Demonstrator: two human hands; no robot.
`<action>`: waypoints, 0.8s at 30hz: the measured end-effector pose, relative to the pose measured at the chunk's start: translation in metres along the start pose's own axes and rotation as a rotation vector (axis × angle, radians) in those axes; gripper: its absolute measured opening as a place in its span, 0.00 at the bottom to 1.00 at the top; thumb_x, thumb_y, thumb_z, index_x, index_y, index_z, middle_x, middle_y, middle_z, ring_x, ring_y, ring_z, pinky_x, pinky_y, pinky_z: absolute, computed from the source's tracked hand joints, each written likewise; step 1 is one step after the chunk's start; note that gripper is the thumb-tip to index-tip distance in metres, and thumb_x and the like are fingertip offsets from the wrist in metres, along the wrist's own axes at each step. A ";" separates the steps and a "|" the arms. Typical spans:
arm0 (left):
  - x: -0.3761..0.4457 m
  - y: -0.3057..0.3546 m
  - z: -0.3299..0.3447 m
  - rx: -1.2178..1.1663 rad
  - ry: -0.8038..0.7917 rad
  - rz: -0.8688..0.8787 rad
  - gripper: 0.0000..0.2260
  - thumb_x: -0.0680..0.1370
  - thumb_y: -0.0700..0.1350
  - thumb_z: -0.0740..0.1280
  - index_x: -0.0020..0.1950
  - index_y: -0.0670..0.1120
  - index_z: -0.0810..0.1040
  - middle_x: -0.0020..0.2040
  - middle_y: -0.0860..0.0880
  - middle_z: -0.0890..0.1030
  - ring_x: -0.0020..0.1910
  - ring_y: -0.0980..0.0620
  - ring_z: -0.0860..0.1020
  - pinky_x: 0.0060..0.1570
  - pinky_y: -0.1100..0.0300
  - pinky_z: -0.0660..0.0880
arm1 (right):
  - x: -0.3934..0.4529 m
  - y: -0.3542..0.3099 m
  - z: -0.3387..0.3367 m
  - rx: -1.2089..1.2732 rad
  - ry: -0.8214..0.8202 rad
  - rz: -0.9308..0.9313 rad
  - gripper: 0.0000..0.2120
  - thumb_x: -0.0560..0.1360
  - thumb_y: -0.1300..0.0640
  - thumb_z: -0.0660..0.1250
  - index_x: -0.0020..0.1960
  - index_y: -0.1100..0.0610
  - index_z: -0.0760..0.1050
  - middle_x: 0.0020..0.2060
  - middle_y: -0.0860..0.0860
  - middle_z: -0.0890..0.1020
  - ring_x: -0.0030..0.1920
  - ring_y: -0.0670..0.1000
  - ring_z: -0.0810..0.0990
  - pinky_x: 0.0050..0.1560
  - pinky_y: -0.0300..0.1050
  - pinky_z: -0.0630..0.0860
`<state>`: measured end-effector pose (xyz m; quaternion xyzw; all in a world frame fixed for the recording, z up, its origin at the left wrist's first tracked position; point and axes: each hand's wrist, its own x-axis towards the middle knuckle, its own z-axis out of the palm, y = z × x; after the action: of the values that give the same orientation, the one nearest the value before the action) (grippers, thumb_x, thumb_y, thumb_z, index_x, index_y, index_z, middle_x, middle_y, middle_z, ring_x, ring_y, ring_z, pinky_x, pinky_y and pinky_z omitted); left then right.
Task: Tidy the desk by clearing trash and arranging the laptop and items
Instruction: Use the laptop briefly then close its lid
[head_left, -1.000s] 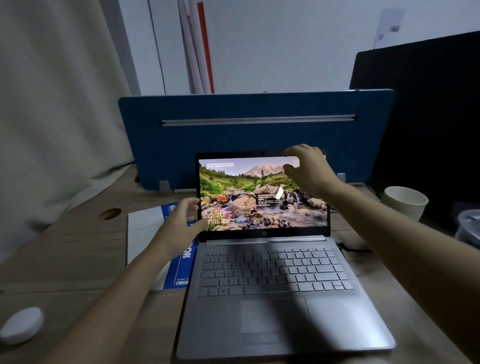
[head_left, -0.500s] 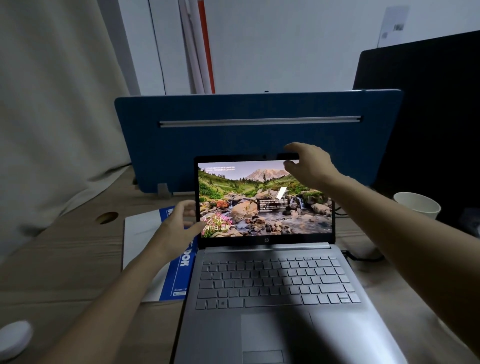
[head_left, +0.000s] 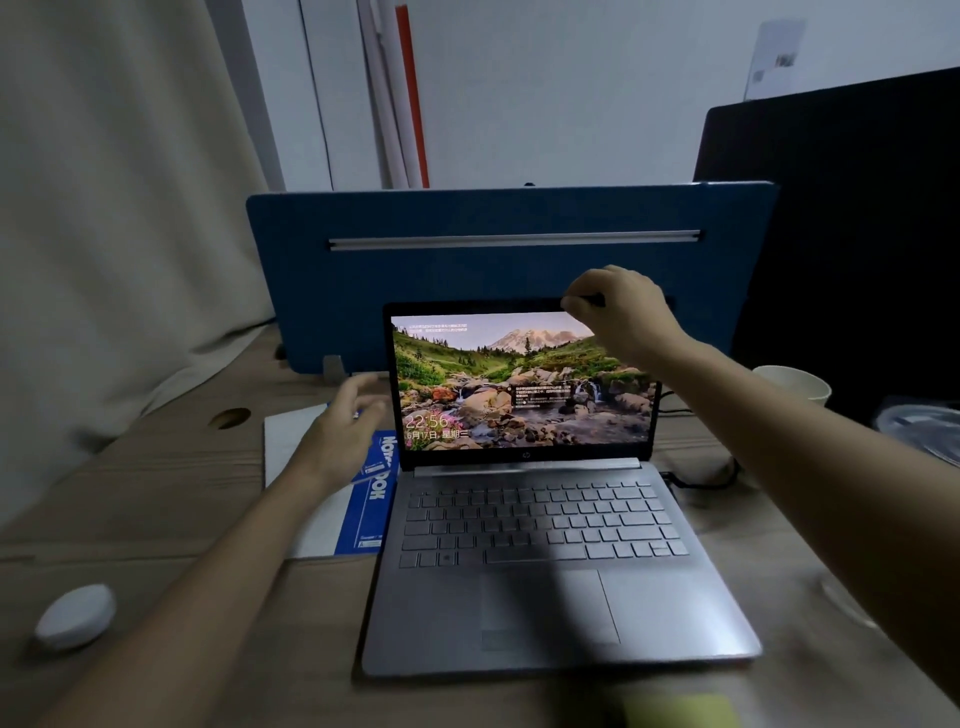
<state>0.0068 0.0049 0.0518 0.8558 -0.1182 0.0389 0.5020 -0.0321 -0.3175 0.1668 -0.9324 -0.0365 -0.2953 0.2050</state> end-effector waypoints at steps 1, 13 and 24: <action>-0.005 0.004 -0.002 -0.012 0.006 0.000 0.18 0.80 0.57 0.57 0.70 0.62 0.66 0.67 0.50 0.75 0.60 0.49 0.76 0.62 0.42 0.73 | -0.005 -0.002 -0.004 0.011 0.015 -0.008 0.10 0.79 0.52 0.64 0.53 0.55 0.82 0.50 0.52 0.82 0.51 0.54 0.78 0.55 0.60 0.75; -0.082 0.013 0.003 -0.265 0.078 -0.037 0.28 0.80 0.66 0.49 0.70 0.51 0.71 0.65 0.47 0.77 0.63 0.46 0.76 0.63 0.47 0.73 | -0.098 -0.019 -0.027 0.051 0.128 -0.106 0.04 0.76 0.60 0.68 0.45 0.58 0.82 0.39 0.45 0.78 0.40 0.45 0.75 0.40 0.33 0.67; -0.135 0.013 0.009 -0.342 0.022 -0.187 0.28 0.82 0.62 0.47 0.69 0.44 0.72 0.63 0.42 0.78 0.59 0.43 0.78 0.50 0.54 0.75 | -0.199 -0.018 -0.017 0.055 0.014 -0.140 0.02 0.73 0.61 0.71 0.43 0.56 0.81 0.41 0.48 0.79 0.45 0.53 0.76 0.47 0.54 0.76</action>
<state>-0.1277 0.0127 0.0333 0.7649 -0.0375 -0.0194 0.6427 -0.2088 -0.2979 0.0730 -0.9195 -0.1084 -0.3145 0.2095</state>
